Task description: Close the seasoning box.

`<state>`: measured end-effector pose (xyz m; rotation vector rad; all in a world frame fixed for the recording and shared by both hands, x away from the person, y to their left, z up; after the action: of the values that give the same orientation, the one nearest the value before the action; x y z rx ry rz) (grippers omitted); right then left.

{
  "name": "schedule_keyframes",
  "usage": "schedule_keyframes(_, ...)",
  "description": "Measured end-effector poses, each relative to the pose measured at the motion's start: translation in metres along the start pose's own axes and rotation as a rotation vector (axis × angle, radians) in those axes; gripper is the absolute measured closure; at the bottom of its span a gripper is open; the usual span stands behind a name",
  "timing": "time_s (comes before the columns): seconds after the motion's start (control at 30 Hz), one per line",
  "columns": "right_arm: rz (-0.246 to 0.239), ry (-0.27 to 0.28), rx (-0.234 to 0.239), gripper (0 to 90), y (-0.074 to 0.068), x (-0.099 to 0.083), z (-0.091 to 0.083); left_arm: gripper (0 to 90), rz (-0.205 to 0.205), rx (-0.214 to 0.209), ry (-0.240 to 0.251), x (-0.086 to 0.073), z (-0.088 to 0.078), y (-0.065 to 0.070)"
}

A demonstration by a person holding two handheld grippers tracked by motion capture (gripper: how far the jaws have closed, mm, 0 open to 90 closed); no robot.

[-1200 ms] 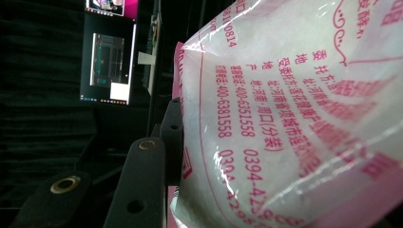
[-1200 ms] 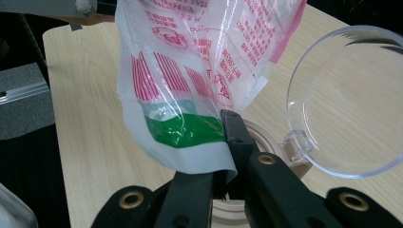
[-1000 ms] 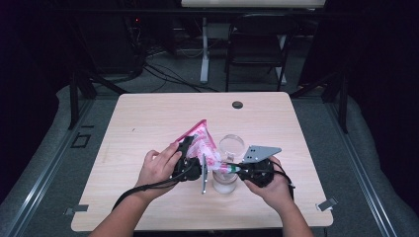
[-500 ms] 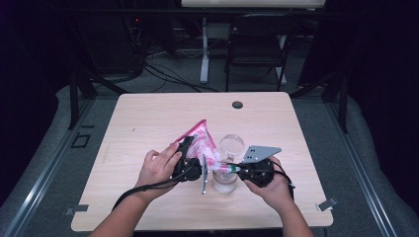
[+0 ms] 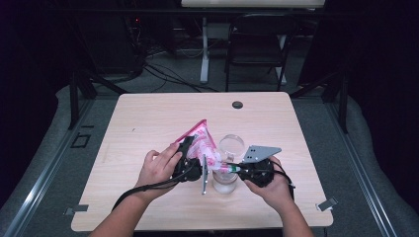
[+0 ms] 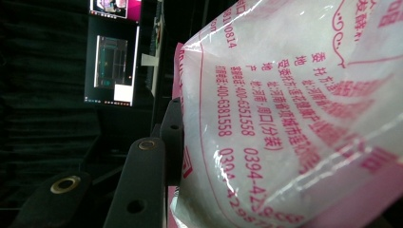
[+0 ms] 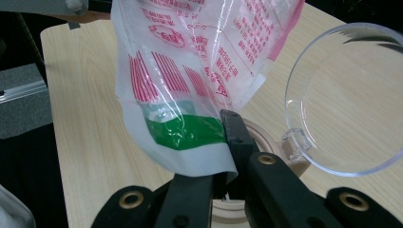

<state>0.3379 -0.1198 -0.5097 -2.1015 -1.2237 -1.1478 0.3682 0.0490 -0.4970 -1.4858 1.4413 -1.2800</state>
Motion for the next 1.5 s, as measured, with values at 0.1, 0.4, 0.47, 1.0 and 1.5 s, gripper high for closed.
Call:
schedule_keyframes(0.1, 0.000, -0.002, -0.001, 90.0, 0.0001, -0.0004, 0.0004, 64.4, 0.002, 0.001, 0.004, 0.0004, 0.0000, 0.0001)
schedule_keyframes(0.4, 0.006, -0.002, -0.002, 90.0, 0.0008, -0.0013, 0.0005, 64.4, 0.013, 0.012, 0.008, 0.0018, -0.0010, -0.0006)
schedule_keyframes(0.47, 0.006, -0.001, -0.002, 90.0, 0.0009, -0.0013, 0.0005, 64.4, 0.015, 0.015, 0.006, 0.0020, -0.0015, -0.0009)
schedule_keyframes(1.0, 0.006, -0.004, 0.000, 90.0, 0.0013, -0.0021, 0.0009, 64.5, 0.014, 0.034, 0.022, 0.0029, -0.0035, -0.0009)
schedule_keyframes(1.5, 0.003, -0.008, -0.004, 90.0, 0.0022, -0.0026, -0.0002, 64.6, 0.021, 0.033, 0.022, 0.0044, -0.0032, -0.0016)
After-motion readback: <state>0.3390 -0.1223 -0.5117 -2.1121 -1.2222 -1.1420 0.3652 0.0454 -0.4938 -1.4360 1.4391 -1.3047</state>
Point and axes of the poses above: each handheld gripper's, and its own axes: z roughly forward along the jaws, x roughly out of its top, y roughly to its right, the point moved 7 cm from there along z, roughly forward along the jaws, and after that the axes turned 1 degree about -z, right-handed, at the moved point
